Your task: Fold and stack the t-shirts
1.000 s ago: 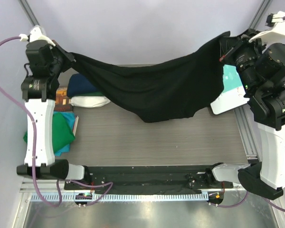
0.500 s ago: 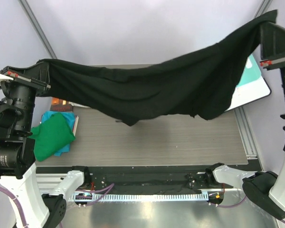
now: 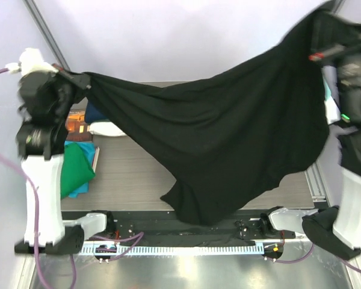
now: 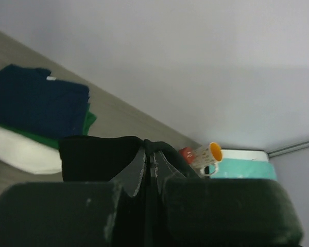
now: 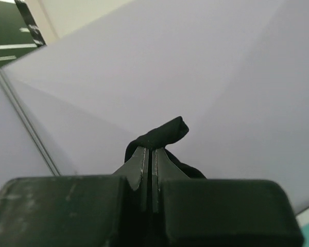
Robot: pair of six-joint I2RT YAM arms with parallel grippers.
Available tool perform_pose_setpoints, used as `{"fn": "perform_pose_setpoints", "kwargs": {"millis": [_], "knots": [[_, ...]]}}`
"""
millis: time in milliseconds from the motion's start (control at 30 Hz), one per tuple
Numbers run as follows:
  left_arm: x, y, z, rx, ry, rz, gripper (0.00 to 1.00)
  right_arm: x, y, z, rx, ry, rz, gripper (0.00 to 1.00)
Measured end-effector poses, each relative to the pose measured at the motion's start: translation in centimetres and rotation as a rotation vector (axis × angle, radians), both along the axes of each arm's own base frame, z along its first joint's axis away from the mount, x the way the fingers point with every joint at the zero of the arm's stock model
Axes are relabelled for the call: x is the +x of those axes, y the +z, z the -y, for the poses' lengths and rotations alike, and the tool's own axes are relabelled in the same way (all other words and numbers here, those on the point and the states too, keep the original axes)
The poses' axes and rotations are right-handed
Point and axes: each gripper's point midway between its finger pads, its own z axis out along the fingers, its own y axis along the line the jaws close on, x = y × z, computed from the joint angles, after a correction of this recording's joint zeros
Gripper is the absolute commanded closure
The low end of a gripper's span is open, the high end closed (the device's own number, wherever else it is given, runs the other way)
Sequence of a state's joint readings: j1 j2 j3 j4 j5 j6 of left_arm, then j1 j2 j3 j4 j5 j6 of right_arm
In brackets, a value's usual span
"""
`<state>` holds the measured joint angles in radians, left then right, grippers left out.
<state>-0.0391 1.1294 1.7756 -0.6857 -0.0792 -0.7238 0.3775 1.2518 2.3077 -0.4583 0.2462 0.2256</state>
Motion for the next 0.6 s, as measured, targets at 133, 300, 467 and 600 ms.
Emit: {"fn": "perform_pose_setpoints", "kwargs": {"millis": [133,300,467,600], "knots": [[5.3,-7.4,0.3,0.002,-0.005,-0.235,1.00,7.5,-5.8,-2.8,-0.077,-0.010,-0.189,0.99],[9.2,-22.2,1.8,-0.006,-0.078,-0.658,1.00,17.2,-18.5,-6.1,-0.192,0.003,-0.542,0.99],[7.3,-35.4,3.0,0.014,-0.126,-1.048,1.00,20.6,-34.5,-7.2,-0.287,0.031,-0.946,0.99],[6.3,-38.7,3.9,0.037,-0.161,-1.160,1.00,19.5,-39.2,-6.9,-0.315,0.042,-1.081,0.99]]}}
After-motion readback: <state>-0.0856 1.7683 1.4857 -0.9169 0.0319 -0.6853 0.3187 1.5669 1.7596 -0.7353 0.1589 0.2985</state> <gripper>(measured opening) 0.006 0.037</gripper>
